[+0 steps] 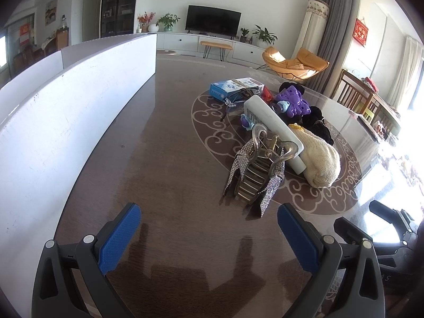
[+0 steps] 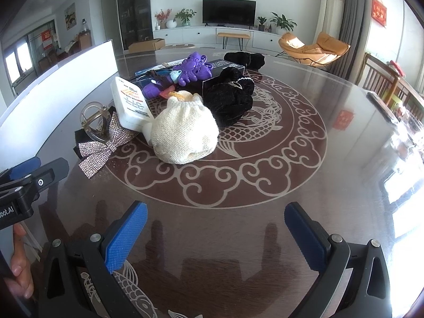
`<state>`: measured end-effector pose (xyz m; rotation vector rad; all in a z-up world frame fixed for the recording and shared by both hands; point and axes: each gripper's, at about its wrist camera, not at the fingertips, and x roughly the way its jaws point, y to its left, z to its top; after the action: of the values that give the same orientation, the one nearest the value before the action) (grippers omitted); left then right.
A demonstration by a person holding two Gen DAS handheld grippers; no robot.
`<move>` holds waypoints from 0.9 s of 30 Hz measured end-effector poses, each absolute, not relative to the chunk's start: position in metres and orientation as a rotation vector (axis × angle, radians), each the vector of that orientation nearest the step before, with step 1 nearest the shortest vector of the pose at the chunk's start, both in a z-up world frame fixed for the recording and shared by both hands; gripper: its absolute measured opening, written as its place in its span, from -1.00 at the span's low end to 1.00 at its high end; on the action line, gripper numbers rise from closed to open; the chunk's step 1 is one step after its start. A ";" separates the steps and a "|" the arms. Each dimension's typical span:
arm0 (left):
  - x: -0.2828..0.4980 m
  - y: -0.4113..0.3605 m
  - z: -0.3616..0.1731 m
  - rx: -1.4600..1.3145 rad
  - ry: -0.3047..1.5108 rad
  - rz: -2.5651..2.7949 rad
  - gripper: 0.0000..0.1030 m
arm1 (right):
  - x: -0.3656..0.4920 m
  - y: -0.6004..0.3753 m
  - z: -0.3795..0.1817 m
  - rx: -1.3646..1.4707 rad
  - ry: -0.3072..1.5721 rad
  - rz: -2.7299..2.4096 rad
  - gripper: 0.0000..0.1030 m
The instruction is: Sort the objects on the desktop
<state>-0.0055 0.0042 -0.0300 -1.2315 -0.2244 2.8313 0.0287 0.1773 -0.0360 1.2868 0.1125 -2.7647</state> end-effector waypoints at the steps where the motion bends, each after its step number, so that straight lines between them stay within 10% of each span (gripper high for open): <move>1: -0.005 0.005 -0.030 -1.238 -0.231 2.828 1.00 | 0.029 0.177 -0.036 1.291 0.115 -2.762 1.00; 27: -0.001 -0.008 -0.036 -1.299 -0.354 2.777 1.00 | 0.026 0.170 -0.042 1.352 0.157 -2.729 1.00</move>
<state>-0.0011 -0.0077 -0.0364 -1.2985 -0.3544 2.7773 0.0259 0.1704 -0.0424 1.3516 0.1568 -2.7291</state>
